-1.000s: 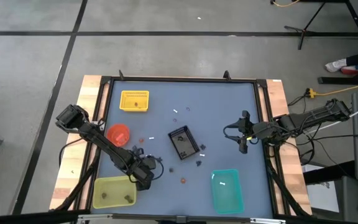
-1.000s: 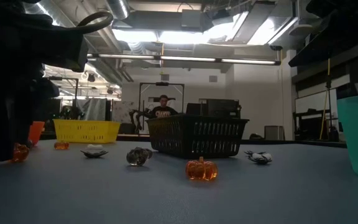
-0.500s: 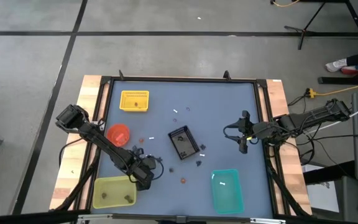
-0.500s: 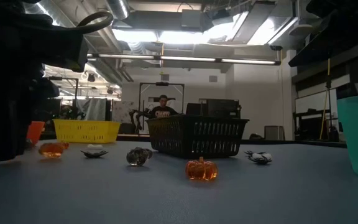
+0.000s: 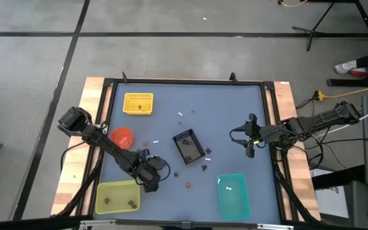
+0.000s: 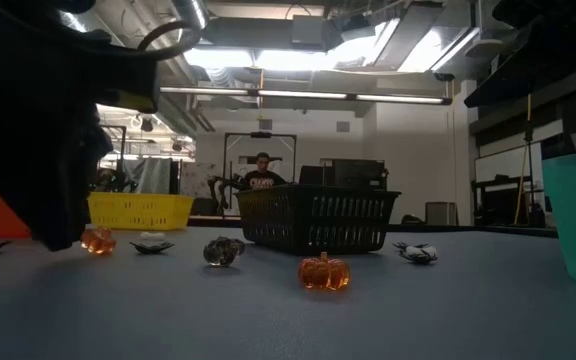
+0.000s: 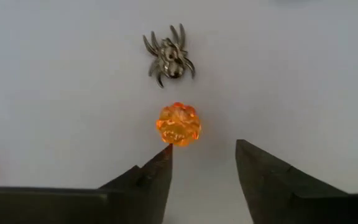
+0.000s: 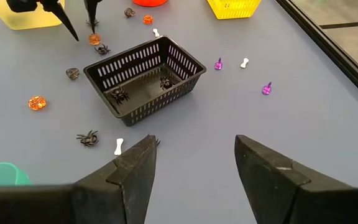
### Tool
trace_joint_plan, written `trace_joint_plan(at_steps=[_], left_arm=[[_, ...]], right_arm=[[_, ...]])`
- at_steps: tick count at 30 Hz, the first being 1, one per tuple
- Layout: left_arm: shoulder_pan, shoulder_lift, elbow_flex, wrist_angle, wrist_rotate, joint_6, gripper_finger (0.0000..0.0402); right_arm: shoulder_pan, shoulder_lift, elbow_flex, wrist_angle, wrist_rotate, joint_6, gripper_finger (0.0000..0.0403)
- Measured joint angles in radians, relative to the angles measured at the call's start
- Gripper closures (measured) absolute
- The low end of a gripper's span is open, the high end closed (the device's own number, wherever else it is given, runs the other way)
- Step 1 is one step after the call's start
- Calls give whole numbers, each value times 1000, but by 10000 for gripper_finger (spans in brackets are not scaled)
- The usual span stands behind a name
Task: Sort Halloween decoration
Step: Put the orange pumpkin toy into the orange bin
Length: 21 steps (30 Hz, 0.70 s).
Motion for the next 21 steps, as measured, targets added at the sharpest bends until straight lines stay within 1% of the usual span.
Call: trace_joint_plan(at_steps=[5,9,15,21], left_arm=[[27,0,0,0,0,-1,198],[55,0,0,11,-1,-2,180],[85,0,0,21,-8,-1,178],[88,0,0,19,-8,0,183]], right_arm=[[0,0,0,0,0,0,187],[0,0,0,0,0,0,187],[0,0,0,0,0,0,187],[0,0,0,0,0,0,187]])
